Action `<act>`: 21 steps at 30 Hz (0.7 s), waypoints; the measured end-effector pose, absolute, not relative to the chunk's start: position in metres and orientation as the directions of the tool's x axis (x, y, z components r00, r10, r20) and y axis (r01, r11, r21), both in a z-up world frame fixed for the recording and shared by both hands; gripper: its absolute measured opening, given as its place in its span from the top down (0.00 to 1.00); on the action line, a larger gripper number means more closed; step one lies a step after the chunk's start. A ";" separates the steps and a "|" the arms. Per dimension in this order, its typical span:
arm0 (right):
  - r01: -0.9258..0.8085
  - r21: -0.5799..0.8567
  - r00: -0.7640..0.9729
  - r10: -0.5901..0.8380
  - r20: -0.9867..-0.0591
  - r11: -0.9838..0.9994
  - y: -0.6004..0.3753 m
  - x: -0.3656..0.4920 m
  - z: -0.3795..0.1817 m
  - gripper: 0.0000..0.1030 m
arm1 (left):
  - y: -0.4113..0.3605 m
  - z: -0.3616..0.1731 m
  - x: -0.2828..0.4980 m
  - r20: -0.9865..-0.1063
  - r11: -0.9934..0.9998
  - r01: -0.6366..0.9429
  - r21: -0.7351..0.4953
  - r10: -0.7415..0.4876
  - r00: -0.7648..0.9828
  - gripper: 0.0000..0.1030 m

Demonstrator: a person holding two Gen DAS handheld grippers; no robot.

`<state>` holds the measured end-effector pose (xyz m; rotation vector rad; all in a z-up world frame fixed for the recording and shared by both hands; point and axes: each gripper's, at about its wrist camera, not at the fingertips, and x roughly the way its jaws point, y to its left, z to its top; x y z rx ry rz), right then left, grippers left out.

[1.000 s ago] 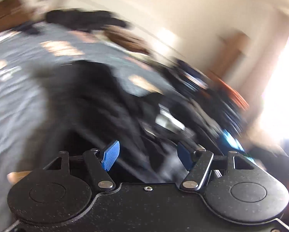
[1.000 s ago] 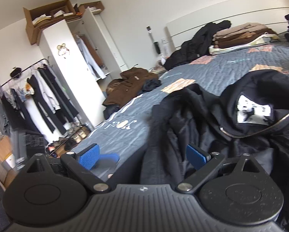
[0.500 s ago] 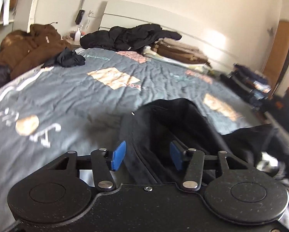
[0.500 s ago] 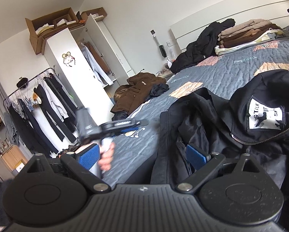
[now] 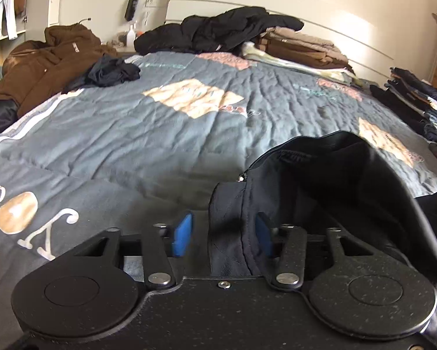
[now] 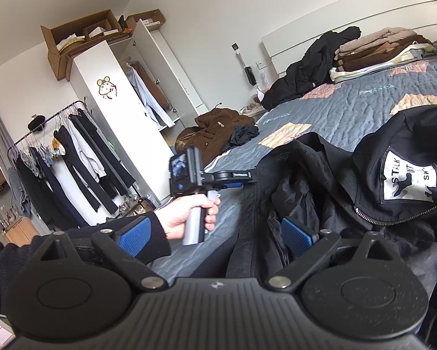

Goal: Fold clothes

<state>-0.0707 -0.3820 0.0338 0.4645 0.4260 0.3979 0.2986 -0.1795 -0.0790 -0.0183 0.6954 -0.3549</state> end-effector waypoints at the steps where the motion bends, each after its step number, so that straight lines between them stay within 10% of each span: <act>1: -0.269 0.504 0.837 0.458 -0.300 0.821 -0.382 -0.071 0.034 0.07 | -0.181 -0.080 0.300 -0.631 0.939 0.317 -0.137 -0.329 0.702 0.77; 5: -0.266 0.507 0.838 0.457 -0.299 0.820 -0.383 -0.070 0.035 0.07 | -0.191 -0.069 0.292 -0.622 0.922 0.367 -0.123 -0.360 0.695 0.95; 21: -0.251 0.480 0.889 0.396 -0.230 0.841 -0.410 -0.092 0.064 0.07 | -0.340 0.037 0.201 -0.439 0.624 0.731 -0.277 -0.758 0.482 1.00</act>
